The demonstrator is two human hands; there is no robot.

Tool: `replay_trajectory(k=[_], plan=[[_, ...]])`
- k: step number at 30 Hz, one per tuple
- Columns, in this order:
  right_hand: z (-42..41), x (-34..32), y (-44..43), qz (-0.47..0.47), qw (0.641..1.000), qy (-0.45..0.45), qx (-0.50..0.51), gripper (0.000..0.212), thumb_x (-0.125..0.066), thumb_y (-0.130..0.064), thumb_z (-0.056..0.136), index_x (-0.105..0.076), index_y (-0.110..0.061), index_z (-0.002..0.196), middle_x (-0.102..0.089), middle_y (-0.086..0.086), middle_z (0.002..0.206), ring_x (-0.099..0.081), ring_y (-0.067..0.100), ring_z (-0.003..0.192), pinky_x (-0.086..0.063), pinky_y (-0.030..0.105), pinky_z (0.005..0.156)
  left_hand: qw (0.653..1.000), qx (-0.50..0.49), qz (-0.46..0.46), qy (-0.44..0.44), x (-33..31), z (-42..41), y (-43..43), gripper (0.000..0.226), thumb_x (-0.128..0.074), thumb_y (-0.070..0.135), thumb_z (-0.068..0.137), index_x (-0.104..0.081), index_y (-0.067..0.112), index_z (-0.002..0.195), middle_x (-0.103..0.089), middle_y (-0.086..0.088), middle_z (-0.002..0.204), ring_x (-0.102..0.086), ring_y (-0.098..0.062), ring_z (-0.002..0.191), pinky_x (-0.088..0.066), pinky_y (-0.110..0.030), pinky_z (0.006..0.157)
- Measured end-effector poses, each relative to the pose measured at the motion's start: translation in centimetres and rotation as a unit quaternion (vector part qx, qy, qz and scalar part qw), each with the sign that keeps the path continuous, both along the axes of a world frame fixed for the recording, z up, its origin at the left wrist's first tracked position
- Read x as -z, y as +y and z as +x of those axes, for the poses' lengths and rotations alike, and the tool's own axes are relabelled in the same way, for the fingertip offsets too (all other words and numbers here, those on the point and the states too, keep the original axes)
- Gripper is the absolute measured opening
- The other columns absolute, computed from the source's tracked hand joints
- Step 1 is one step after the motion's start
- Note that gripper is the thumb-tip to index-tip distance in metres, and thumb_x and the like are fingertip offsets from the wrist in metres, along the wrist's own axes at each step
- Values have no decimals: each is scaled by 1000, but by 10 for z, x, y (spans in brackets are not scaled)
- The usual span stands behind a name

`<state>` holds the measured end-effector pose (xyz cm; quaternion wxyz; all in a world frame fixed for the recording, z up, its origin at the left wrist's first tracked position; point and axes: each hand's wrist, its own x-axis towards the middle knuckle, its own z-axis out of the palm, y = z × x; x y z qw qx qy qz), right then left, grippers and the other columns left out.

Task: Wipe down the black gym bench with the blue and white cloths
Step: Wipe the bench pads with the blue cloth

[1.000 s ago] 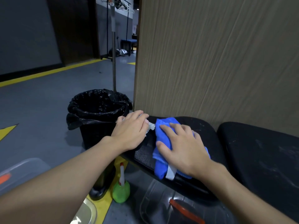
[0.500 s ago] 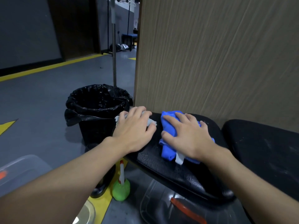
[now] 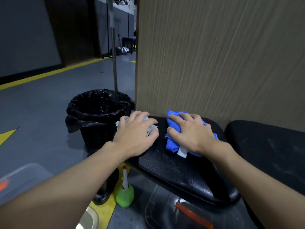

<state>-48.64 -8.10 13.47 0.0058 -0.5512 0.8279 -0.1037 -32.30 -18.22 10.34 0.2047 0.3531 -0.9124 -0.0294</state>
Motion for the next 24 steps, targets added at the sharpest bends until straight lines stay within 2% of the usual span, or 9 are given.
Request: replay_trajectory(k=[3, 6, 9, 12, 18, 24], plan=[[17, 3, 33, -2, 1000, 15, -13, 57, -30, -65, 89, -29, -49, 144, -26, -13, 157, -17, 23, 145, -24, 57, 110, 1000, 6, 4, 0, -1, 0, 0, 51, -25, 53, 86, -55, 40, 126, -39, 11, 146, -24, -13, 138, -21, -46, 108], [38, 6, 70, -10, 998, 43, -35, 73, -14, -71, 77, -26, -48, 145, -23, -12, 159, -15, 24, 145, -24, 56, 111, 1000, 8, -7, 9, -4, 0, 1, 49, -27, 52, 85, -59, 37, 120, -43, 10, 142, -28, -12, 137, -19, -50, 110], [50, 10, 102, -11, 995, 64, -71, 69, -22, -68, 79, -33, -46, 144, -29, -6, 158, -21, 29, 145, -26, 59, 109, 999, 14, -16, 29, -7, -3, 5, 49, -26, 52, 84, -62, 36, 114, -49, 12, 135, -32, -10, 135, -15, -56, 112], [51, 10, 112, -5, 994, 67, -81, 66, -27, -66, 82, -34, -46, 144, -32, -5, 157, -23, 29, 144, -27, 58, 109, 999, 29, -14, 31, -3, -6, 9, 58, -19, 57, 81, -61, 36, 116, -50, 13, 133, -33, -9, 134, -20, -54, 110], [25, 4, 72, -17, 999, 25, -42, 74, -18, -70, 74, -30, -51, 144, -29, -13, 155, -19, 19, 143, -24, 54, 111, 998, 39, -35, 22, 4, -7, 6, 58, -19, 57, 82, -58, 37, 120, -52, 16, 129, -30, -11, 135, -21, -49, 109], [-25, -3, 6, 5, 1000, -17, 8, 62, -32, -64, 81, -34, -52, 142, -34, -13, 152, -27, 23, 139, -29, 56, 108, 998, 40, -39, 32, 6, -8, 4, 56, -20, 56, 83, -59, 37, 118, -54, 18, 125, -33, -11, 134, -24, -48, 108]])
